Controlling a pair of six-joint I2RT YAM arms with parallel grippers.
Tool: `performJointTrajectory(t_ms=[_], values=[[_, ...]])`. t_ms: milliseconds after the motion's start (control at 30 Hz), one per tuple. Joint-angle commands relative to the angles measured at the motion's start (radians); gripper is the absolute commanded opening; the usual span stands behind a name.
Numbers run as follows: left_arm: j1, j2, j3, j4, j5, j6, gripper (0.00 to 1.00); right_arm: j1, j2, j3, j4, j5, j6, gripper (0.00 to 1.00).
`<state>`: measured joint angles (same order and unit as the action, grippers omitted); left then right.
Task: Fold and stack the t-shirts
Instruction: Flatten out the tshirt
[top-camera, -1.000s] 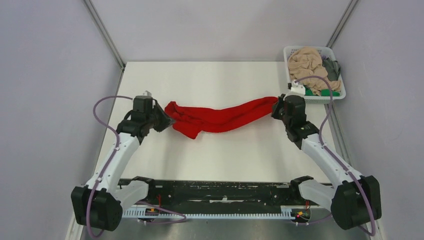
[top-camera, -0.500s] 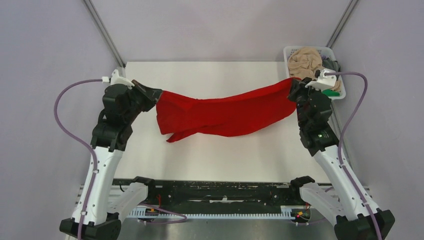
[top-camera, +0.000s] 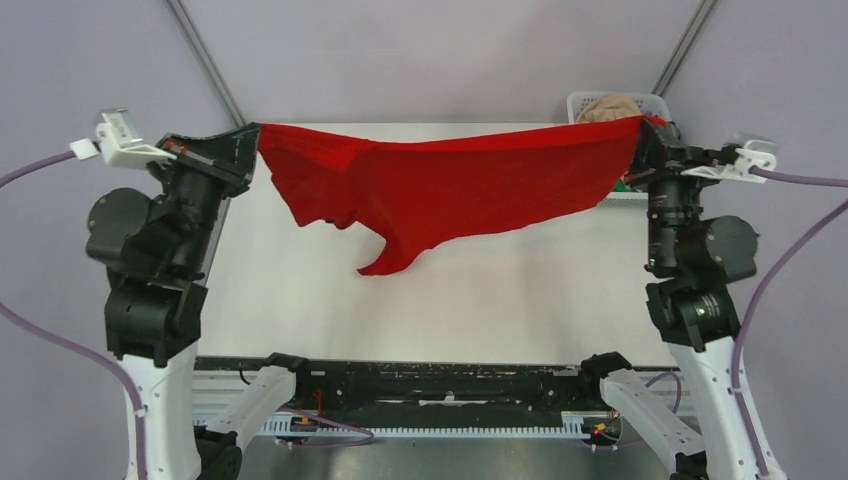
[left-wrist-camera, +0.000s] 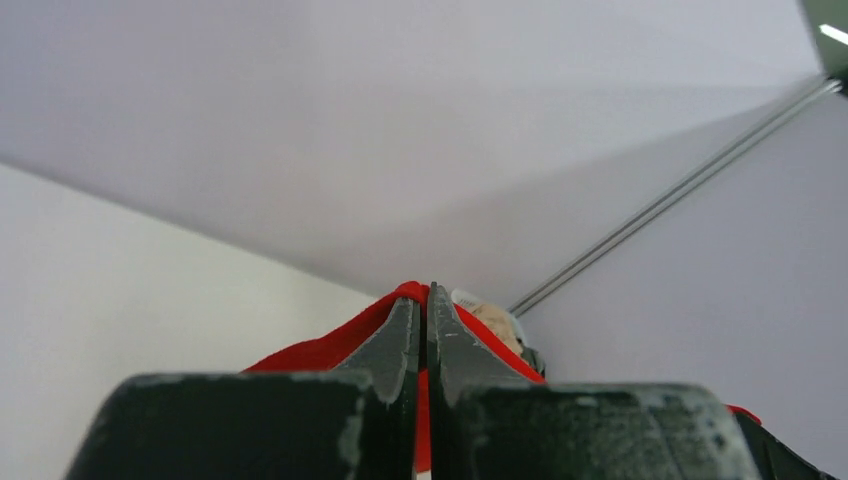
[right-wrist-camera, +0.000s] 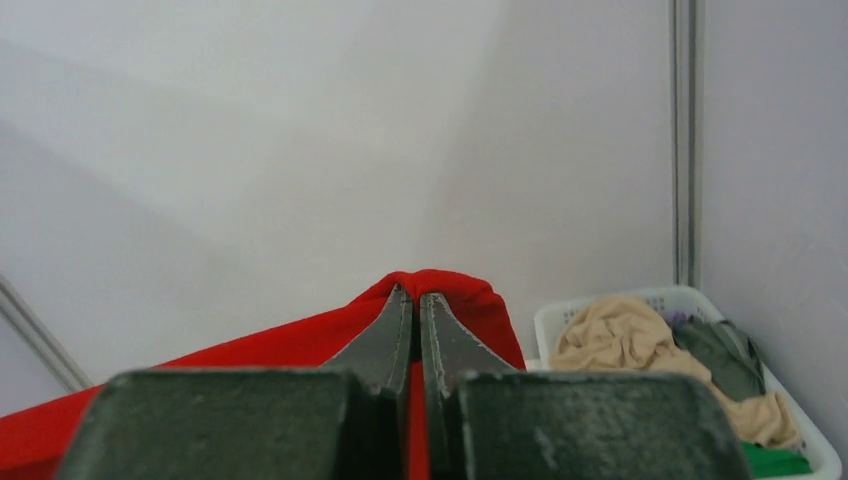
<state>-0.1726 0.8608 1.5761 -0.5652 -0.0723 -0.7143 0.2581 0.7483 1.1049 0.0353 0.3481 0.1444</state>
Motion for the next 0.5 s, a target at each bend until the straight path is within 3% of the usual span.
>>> performJointTrajectory(t_ms=[0,467], values=[[-0.001,-0.019,0.158,0.051,-0.004,0.098,0.02,-0.005,-0.046,0.148,-0.048,-0.09,-0.055,0.0],[0.0,-0.046,0.483,0.024,0.036,0.221,0.02,-0.005,-0.145,0.362,-0.225,-0.324,-0.054,0.0]])
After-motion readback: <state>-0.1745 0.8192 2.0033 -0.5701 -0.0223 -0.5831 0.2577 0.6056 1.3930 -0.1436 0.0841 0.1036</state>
